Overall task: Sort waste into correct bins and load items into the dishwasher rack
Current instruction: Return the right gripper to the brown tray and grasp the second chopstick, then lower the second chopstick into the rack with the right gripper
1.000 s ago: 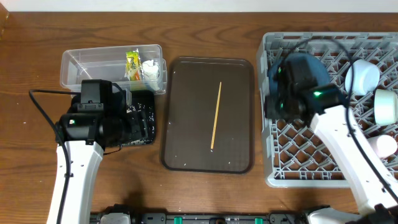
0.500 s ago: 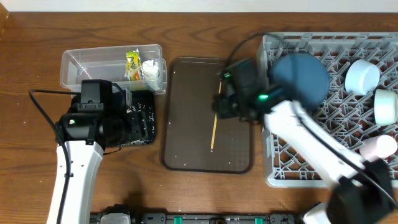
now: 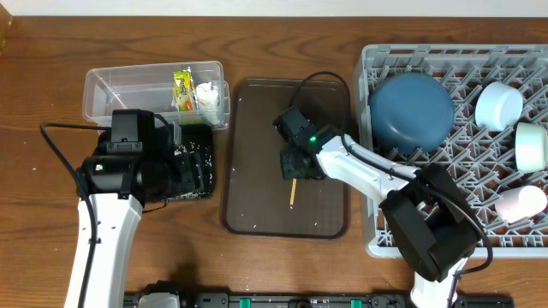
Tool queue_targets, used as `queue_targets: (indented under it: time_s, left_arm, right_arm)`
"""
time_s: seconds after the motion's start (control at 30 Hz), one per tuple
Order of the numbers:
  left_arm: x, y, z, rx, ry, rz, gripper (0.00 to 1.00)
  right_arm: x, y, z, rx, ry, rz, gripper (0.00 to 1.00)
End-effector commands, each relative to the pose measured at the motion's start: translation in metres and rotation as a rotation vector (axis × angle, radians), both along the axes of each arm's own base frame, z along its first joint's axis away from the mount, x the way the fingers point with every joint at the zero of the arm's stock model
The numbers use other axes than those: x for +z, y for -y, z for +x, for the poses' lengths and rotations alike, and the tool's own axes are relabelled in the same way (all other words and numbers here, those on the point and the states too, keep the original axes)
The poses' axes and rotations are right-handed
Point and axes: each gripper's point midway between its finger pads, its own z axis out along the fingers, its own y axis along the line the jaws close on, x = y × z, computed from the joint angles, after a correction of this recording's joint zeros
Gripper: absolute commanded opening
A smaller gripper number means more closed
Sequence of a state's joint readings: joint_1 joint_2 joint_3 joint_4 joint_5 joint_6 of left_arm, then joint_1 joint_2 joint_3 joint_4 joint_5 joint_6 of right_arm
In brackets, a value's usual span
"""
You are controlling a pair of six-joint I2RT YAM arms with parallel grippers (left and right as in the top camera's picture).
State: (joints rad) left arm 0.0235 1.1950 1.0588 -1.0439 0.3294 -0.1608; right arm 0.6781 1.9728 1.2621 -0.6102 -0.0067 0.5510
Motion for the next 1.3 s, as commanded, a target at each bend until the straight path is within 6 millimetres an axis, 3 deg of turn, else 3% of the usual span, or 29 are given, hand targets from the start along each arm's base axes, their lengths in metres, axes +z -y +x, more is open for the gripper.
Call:
queue_targets:
  time_s: [0.0,0.07,0.23,0.4,0.73,0.87,1.03,1.17,1.27]
  left_arm:
    - [-0.003,-0.003,-0.002,0.009,-0.012,0.008,0.72]
    - [-0.003,-0.003,-0.002,0.009,-0.012,0.008,0.72]
    - [-0.003,-0.003,-0.002,0.009,-0.012,0.008,0.72]
    - [-0.003,-0.003,-0.002,0.009,-0.012,0.008,0.72]
    - [-0.003,-0.003,-0.002,0.009,-0.012,0.008,0.72]
    - [-0.003,-0.003,-0.002,0.009,-0.012,0.008,0.73]
    - [-0.003,-0.003,-0.002,0.009,-0.012,0.008,0.72]
    - [-0.003,-0.003,-0.002,0.009,-0.012,0.008,0.73]
    - [-0.003,-0.003,-0.002,0.009,-0.012,0.008,0.72]
  right_arm:
    - [-0.013,0.009,-0.006,-0.042,-0.031,-0.056,0.36]
    - [-0.014,0.015,-0.01,-0.046,-0.045,-0.083,0.33]
    - [-0.017,0.034,-0.022,-0.093,-0.089,-0.162,0.1]
    - [-0.017,0.041,-0.031,-0.091,-0.126,-0.189,0.02]
    - [-0.009,0.037,-0.041,-0.068,-0.168,-0.156,0.01]
    - [0.018,0.034,-0.037,0.005,-0.113,-0.123,0.01]
    - [0.077,0.04,-0.029,0.077,0.01,-0.056,0.01]
    - [0.127,0.061,-0.024,0.065,0.116,-0.005,0.01]
    - [0.152,0.085,-0.021,0.03,0.168,0.002,0.01]
